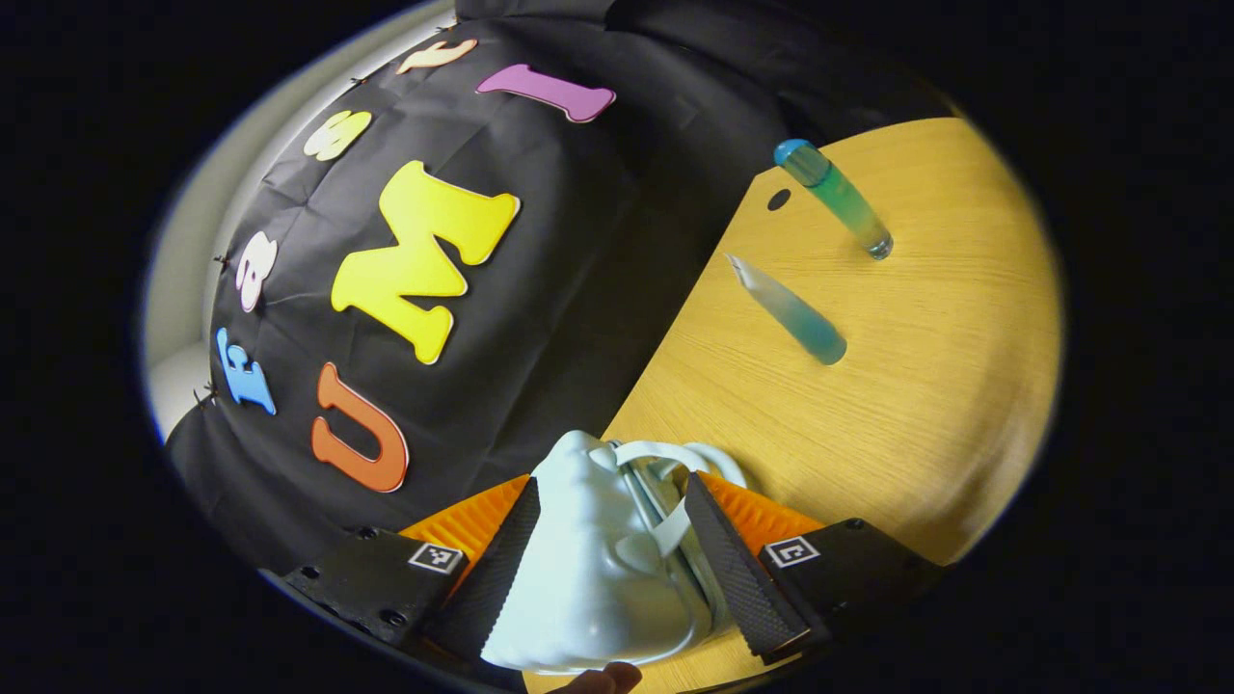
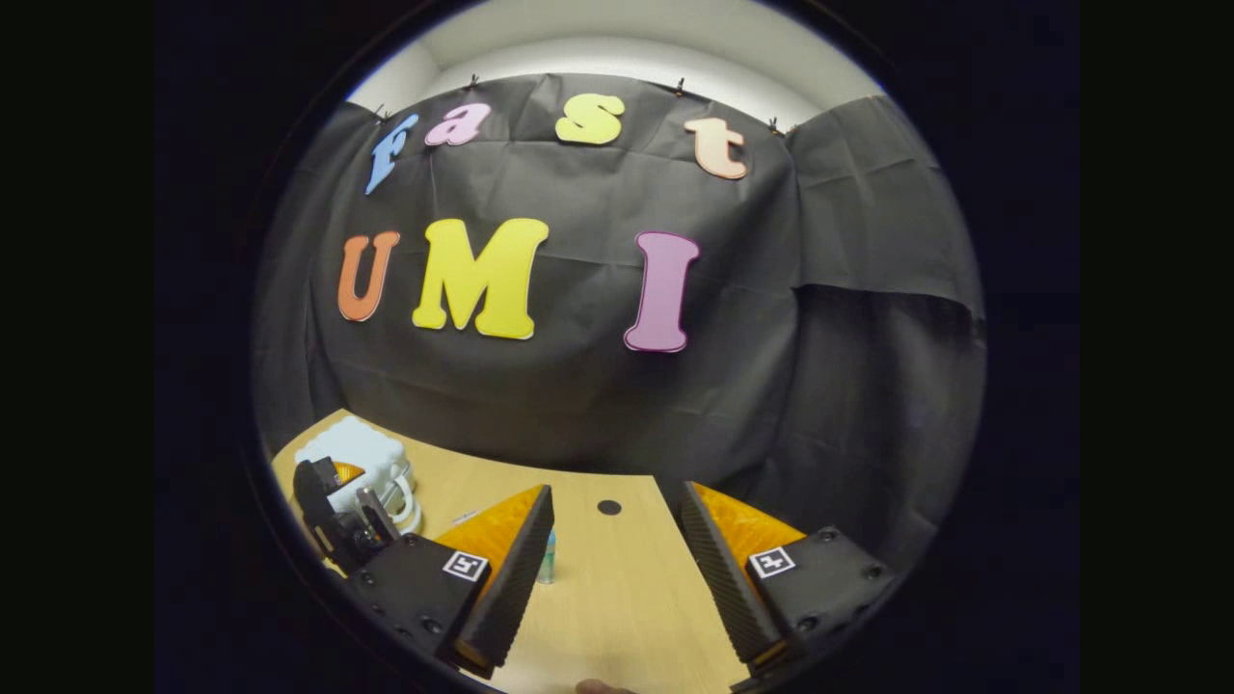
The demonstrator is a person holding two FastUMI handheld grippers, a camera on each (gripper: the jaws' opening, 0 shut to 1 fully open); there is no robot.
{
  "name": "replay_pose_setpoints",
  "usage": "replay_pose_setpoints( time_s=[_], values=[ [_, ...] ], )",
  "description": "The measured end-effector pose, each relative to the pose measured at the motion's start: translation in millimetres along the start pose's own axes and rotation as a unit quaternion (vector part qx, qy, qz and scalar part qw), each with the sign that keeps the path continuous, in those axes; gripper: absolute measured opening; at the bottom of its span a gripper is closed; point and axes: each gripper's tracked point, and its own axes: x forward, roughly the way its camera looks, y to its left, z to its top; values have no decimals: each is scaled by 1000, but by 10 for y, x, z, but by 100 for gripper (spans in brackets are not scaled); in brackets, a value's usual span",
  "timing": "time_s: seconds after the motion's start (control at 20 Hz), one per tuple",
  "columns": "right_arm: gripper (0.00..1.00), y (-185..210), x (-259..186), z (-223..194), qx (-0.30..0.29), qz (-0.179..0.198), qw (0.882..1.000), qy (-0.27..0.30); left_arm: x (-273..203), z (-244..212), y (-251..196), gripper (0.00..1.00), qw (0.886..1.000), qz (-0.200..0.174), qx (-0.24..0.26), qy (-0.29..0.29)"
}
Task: First open the suitcase, pack the skin care products into it, and then close the suitcase.
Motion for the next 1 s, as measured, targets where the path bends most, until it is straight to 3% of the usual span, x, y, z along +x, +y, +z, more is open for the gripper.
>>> replay_pose_setpoints(
  time_s=[0.35, 0.4, 0.45, 0.55, 0.9, 1.0],
  values=[
    [80, -301, 210, -140, 31, 8, 999, 11, 270, -305, -306, 94, 988, -29, 120, 91],
    [80, -348, 233, -156, 34, 10, 999, 11, 316, -306, -313, 90, 986, -28, 131, 94],
    [80, -386, 252, -153, 37, 15, 999, 9, 344, -328, -339, 70, 984, -30, 143, 103],
    [80, -478, 294, -157, 37, 21, 999, 5, 388, -382, -430, 56, 979, -33, 163, 117],
    [79, -642, 393, -318, 26, 43, 999, 16, 429, -289, -398, 17, 979, -15, 172, 109],
    [80, -614, 400, -297, 21, 44, 999, 20, 391, -244, -339, 9, 986, -17, 136, 96]
  ],
)
